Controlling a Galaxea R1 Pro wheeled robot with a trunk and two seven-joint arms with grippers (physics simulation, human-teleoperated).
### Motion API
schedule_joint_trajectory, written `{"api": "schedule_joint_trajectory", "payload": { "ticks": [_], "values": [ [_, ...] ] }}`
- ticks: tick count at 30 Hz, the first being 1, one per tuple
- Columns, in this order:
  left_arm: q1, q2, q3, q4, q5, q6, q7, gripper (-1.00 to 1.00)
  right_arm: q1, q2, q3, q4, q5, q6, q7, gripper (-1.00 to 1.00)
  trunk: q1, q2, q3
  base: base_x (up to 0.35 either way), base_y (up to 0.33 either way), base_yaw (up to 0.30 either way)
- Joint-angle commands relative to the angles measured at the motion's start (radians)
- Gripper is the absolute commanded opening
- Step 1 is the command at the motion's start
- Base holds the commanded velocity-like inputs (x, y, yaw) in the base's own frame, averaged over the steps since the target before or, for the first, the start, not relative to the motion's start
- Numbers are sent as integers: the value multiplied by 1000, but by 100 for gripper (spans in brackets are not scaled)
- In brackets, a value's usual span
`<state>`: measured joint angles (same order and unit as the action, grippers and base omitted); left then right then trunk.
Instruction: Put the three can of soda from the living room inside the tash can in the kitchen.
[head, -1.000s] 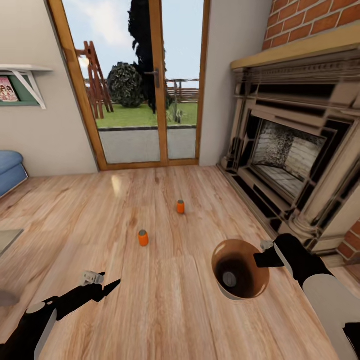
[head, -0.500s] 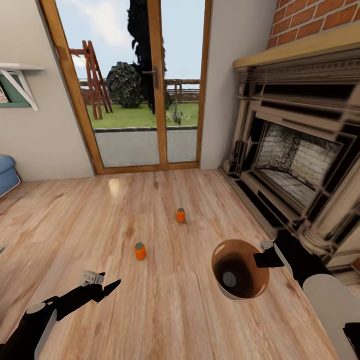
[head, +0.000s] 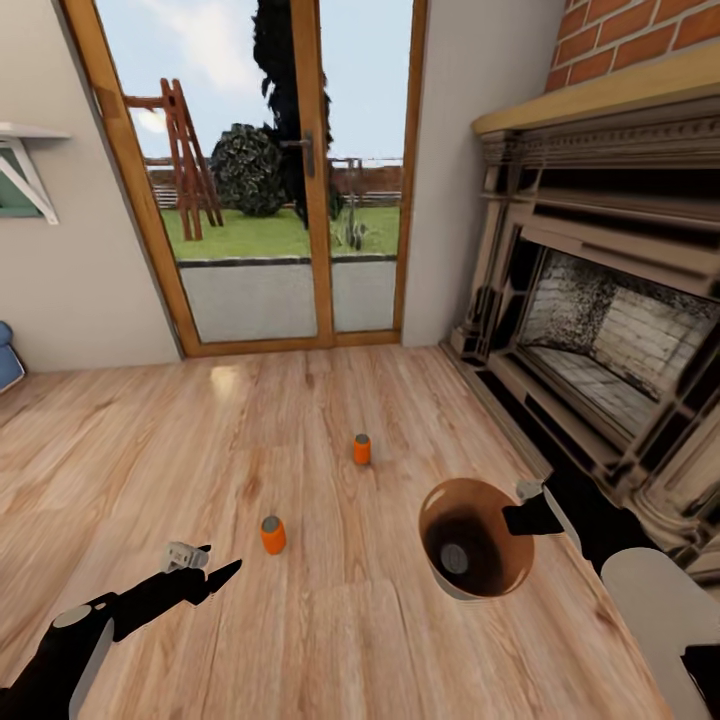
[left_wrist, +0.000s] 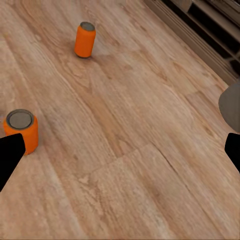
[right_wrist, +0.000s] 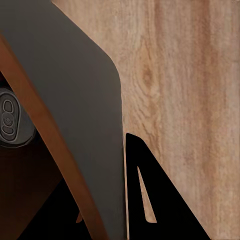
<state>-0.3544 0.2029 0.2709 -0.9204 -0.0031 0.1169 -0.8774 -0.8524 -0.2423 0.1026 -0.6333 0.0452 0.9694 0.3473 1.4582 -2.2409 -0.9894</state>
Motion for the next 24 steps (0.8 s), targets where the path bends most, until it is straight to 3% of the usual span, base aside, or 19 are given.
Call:
{"api": "schedule_joint_trajectory", "payload": {
  "ticks": [1, 7, 24],
  "values": [
    [0, 0, 0, 0, 0, 0, 0, 100, -1, 1, -2, 0, -12, 2, 3, -100, 0, 0, 0, 326, 0, 0],
    [0, 0, 0, 0, 0, 1, 0, 100, -1, 3, -6, -1, -12, 1, 3, -100, 0, 0, 0, 326, 0, -25],
    [0, 0, 0, 0, 0, 1, 0, 100, -1, 6, -4, -2, -13, 0, 2, -100, 0, 0, 2, 309, 125, -218]
  ]
}}
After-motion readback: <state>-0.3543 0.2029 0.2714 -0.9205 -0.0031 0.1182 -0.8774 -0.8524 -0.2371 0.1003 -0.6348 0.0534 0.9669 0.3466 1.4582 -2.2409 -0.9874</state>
